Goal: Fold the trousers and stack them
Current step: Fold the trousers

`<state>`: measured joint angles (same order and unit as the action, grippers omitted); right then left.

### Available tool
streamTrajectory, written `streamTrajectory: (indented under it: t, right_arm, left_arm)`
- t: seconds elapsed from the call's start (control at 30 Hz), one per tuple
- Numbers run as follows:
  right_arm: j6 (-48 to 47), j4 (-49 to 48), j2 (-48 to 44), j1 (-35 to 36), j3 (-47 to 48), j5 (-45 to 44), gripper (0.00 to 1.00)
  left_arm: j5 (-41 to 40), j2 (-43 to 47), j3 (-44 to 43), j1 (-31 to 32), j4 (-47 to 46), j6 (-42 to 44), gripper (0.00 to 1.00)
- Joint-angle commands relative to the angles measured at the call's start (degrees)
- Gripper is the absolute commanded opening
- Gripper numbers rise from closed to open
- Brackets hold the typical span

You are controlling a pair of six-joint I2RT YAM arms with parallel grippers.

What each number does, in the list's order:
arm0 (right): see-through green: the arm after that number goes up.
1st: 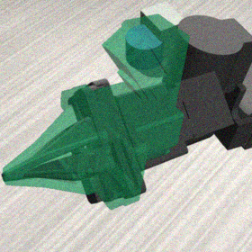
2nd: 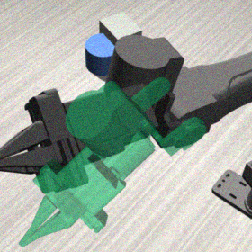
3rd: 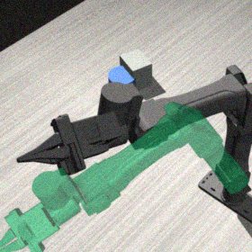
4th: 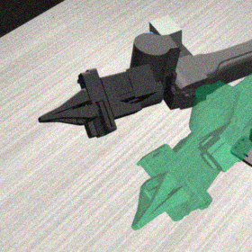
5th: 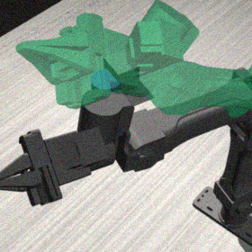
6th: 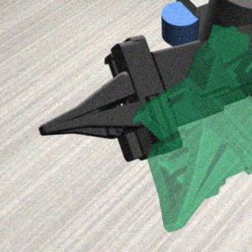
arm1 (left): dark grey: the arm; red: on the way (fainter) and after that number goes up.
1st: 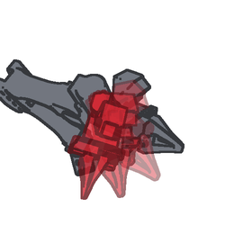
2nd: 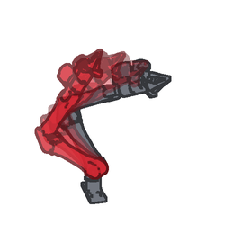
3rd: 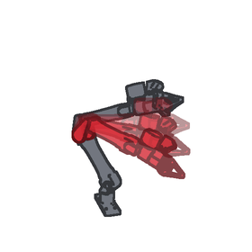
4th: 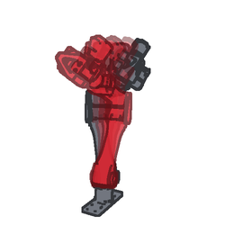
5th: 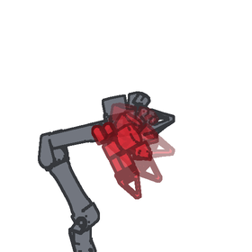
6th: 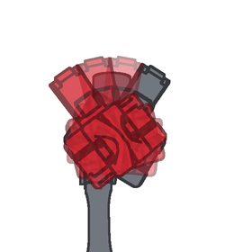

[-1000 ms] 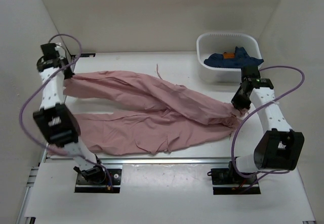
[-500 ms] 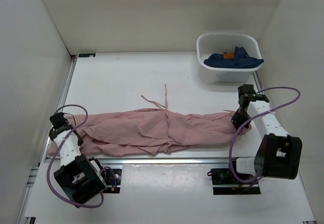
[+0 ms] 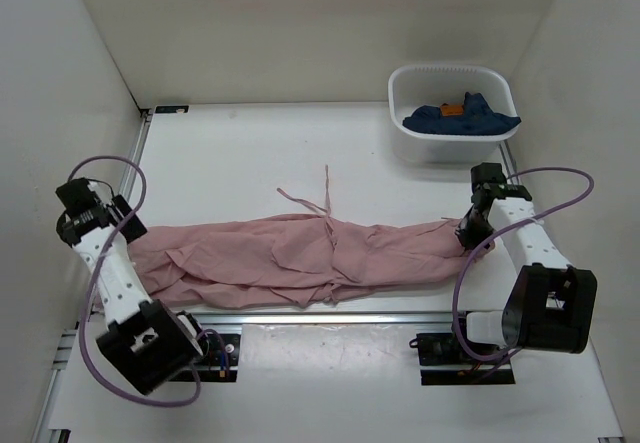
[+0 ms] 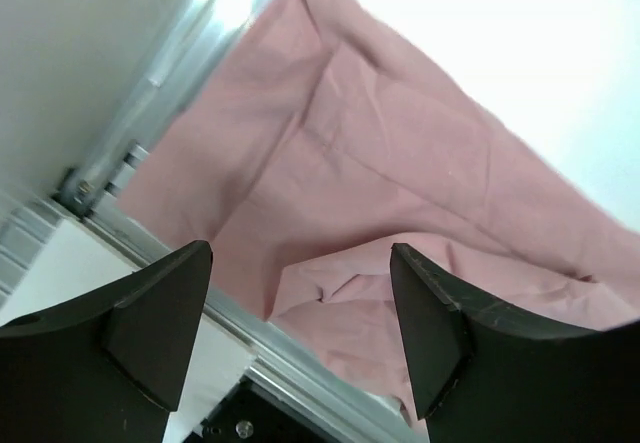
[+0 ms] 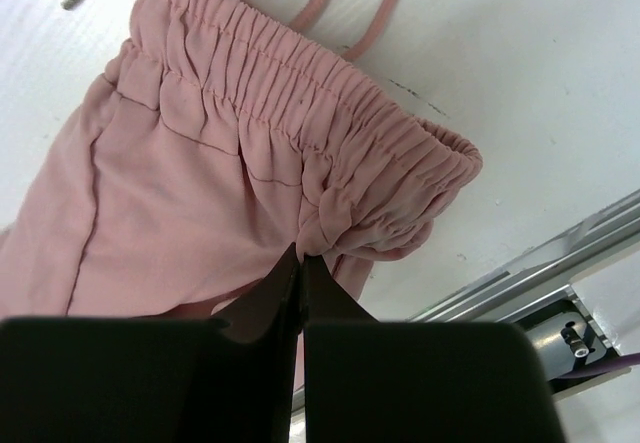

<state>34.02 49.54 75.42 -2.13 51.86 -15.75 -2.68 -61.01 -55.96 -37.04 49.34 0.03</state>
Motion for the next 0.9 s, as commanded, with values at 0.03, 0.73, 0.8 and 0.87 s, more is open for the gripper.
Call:
streamTrajectory:
  t: [0.03,0.73,0.8,0.87]
  right_arm:
    - [-0.9,-0.7,0.3,-0.2,3.9,0.5,0.00]
    - [1.4,1.0,0.9,-0.2,7.8,0.5,0.00]
    - [0.9,0.5,2.1,-0.2,10.3,1.1,0.00]
    - [-0.4,1.3,5.2,-0.2,16.7,1.1,0.00]
  left_arm:
    - [2.8,-9.8,2.2,-0.4,3.4,0.0,0.85]
    - [8.1,-19.5,5.7,-0.4,0.4,0.0,0.14]
    - [7.4,-18.9,1.1,-0.4,-0.7,0.0,0.14]
    - [7.4,-18.9,-9.0,-0.4,-1.2,0.0,0.14]
